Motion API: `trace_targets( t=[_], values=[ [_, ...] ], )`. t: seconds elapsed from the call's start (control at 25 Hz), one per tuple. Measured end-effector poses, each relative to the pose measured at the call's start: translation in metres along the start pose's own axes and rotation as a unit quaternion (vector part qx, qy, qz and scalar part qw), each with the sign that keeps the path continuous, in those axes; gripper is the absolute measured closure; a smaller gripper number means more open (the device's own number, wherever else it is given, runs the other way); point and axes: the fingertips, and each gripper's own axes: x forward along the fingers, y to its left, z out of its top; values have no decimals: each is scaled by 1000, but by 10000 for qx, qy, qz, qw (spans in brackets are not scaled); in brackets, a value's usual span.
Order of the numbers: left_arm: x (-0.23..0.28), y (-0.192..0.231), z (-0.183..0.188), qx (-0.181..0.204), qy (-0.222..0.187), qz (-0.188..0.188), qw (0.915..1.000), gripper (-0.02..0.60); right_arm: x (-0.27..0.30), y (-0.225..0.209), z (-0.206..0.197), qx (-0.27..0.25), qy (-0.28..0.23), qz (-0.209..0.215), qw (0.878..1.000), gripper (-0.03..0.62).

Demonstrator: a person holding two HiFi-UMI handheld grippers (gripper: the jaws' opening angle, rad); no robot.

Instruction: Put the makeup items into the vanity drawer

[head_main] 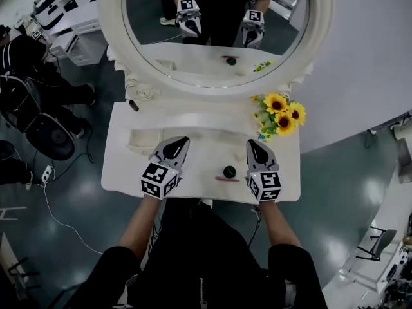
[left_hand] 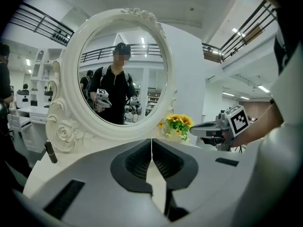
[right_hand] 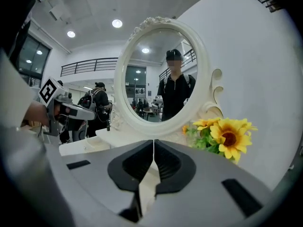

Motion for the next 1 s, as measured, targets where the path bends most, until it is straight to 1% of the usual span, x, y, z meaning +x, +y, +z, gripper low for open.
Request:
trace_targets(
  t=[0.12, 0.2, 0.28, 0.36, 0.48, 0.56, 0.64, 0.84, 0.92, 1.0],
  values=[
    [0, 3, -8, -74, 65, 6, 10000, 560, 7, -2, -30, 15, 394, 73, 9992, 572],
    [-3, 6, -13, -130, 96, 40, 9999, 560, 13, -4, -59, 52, 821, 129, 9965, 541],
    [-6, 9, -19, -180, 143, 81, 9997, 560, 20, -2, -91, 153, 1306, 197, 9911, 469],
    [-9, 13, -25, -217, 198, 123, 9995, 560, 27, 0, -117, 213, 1669, 210, 9855, 395],
    [-16, 21, -31, -287, 263, 220, 9990, 560, 37, 0, -144, 222, 2022, 105, 9790, 324],
    [-21, 26, -36, -341, 291, 289, 9986, 560, 42, -2, -164, 264, 2316, 42, 9725, 293],
    [-25, 31, -40, -375, 300, 343, 9983, 560, 45, -3, -179, 284, 2543, 13, 9667, 292],
    [-33, 38, -45, -460, 305, 444, 9975, 560, 44, -5, -200, 465, 2872, -78, 9567, 306],
    [-36, 40, -47, -485, 311, 470, 9972, 560, 44, -7, -205, 533, 2961, -131, 9536, 334],
    [-38, 40, -49, -496, 315, 487, 9971, 560, 42, -10, -208, 606, 3017, -220, 9512, 388]
  ],
)
